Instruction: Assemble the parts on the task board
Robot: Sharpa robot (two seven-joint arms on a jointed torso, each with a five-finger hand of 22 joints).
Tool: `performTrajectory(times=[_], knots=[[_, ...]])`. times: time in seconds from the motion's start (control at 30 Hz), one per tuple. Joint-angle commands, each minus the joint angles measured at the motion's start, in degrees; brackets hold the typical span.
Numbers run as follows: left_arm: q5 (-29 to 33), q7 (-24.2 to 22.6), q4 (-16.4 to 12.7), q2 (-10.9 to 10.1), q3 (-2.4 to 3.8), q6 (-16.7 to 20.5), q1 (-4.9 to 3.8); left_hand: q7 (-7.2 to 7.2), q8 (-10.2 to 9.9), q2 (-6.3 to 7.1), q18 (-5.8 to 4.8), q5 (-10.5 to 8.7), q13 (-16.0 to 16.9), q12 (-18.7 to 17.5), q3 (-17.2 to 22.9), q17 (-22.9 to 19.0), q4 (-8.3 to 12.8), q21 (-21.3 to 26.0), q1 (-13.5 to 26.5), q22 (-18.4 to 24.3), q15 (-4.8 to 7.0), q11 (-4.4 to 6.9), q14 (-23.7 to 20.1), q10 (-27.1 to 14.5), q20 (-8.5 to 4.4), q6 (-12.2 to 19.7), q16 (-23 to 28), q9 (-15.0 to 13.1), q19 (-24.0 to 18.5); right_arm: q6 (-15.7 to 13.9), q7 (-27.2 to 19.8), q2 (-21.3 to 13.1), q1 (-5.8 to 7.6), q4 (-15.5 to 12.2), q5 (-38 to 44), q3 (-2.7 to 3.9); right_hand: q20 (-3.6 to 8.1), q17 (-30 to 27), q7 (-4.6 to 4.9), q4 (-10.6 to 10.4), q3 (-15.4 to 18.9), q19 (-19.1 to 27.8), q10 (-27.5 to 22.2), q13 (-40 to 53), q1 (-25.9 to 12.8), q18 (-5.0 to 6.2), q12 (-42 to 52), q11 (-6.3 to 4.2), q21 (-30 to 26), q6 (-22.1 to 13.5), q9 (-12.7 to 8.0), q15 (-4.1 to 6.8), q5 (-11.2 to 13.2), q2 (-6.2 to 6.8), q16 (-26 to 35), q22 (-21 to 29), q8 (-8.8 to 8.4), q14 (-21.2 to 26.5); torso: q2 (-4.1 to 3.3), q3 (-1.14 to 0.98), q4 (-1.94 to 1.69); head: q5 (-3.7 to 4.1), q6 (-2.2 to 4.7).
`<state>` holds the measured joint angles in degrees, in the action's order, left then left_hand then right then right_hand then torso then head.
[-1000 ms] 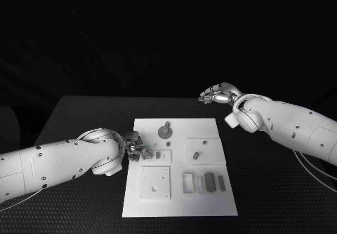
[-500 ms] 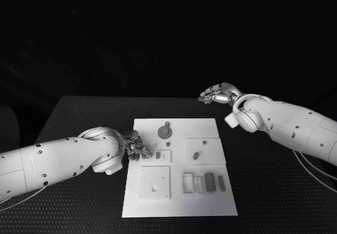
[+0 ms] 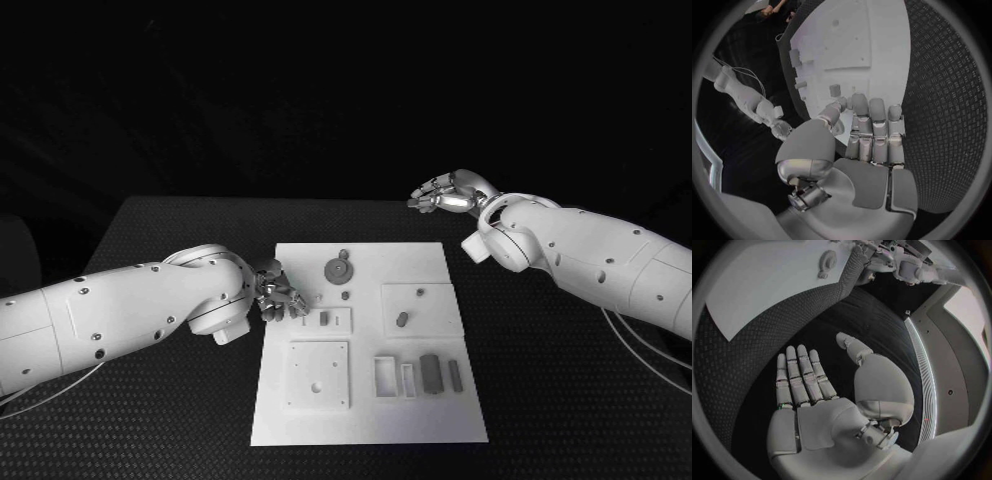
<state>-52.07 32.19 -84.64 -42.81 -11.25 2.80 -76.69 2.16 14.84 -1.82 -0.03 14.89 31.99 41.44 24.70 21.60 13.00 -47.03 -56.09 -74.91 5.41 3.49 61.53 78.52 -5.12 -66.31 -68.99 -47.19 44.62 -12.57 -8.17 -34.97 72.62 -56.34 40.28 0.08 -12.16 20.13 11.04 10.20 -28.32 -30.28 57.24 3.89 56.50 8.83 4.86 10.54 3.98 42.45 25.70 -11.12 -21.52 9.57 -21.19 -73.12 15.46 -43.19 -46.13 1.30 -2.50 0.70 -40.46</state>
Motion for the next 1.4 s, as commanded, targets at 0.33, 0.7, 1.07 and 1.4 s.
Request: performTrajectory(times=[0.33,0.7,1.07,1.4], knots=[[8.2,1.8,1.9,1.3,0.06,-7.7,-1.77,0.07,0.2,-2.01,0.03,-0.35,0.0,-0.3,0.5,0.0,1.2,-0.3,-1.1,-1.2,-0.28,0.24,0.4,0.3,-5.24,0.1,0.0,-0.6,0.1,0.8,-0.5,0.2,-0.10,0.1,0.0,0.01,0.25,-0.1,1.13,-0.1,0.1,0.3,0.5,0.1,-0.2,-1.09,-0.3,0.04,-0.3,-0.4,-0.1,-0.36,-0.4,-0.38,0.2,-0.1,0.40,0.2,0.01,0.02,-0.03,-0.12,0.01],[14.9,3.0,6.8,4.1,0.04,-15.4,-4.19,0.20,-0.4,-2.76,0.03,-2.38,0.1,-0.2,1.1,0.0,2.7,-0.5,-1.0,-1.2,-0.29,0.19,0.8,0.6,-5.27,0.5,-0.2,-0.8,0.0,0.9,-0.4,0.5,-0.11,0.3,-0.1,0.01,0.25,-0.1,1.13,-0.2,0.1,0.3,0.5,0.1,-0.3,-1.10,-0.3,0.03,-0.3,-0.4,-0.1,-0.37,-0.3,-0.39,0.2,-0.1,0.41,0.2,-0.02,-0.04,0.07,-0.37,-0.13],[16.7,4.4,11.5,7.6,-0.30,-22.8,-5.45,-0.01,-0.5,-1.03,0.05,-5.37,0.3,0.0,5.7,0.0,2.3,-0.7,-1.3,-1.2,-0.16,0.43,1.3,0.9,-5.49,0.1,-0.3,-1.7,0.6,0.8,-0.4,0.7,-0.11,0.5,-0.1,0.01,0.25,-0.1,1.13,-0.2,0.1,0.3,0.5,0.1,-0.3,-1.11,-0.4,0.03,-0.3,-0.5,-0.1,-0.37,-0.3,-0.39,0.2,-0.1,0.42,0.2,-0.02,-0.03,0.05,-0.50,-0.17],[4.2,3.1,9.3,8.0,-1.26,-20.3,-5.48,-0.01,-0.5,-1.04,0.04,-5.36,0.3,0.0,5.8,0.0,2.3,-0.8,-1.2,-1.2,-0.18,0.44,1.4,0.9,-5.49,0.1,-0.3,-1.7,0.6,0.7,-0.5,0.7,-0.10,0.4,-0.1,0.01,0.25,-0.1,1.13,-0.2,0.1,0.3,0.5,0.1,-0.3,-1.11,-0.4,0.03,-0.3,-0.5,-0.1,-0.37,-0.3,-0.38,0.3,-0.1,0.42,0.2,0.01,0.02,-0.03,-0.55,-0.31]])
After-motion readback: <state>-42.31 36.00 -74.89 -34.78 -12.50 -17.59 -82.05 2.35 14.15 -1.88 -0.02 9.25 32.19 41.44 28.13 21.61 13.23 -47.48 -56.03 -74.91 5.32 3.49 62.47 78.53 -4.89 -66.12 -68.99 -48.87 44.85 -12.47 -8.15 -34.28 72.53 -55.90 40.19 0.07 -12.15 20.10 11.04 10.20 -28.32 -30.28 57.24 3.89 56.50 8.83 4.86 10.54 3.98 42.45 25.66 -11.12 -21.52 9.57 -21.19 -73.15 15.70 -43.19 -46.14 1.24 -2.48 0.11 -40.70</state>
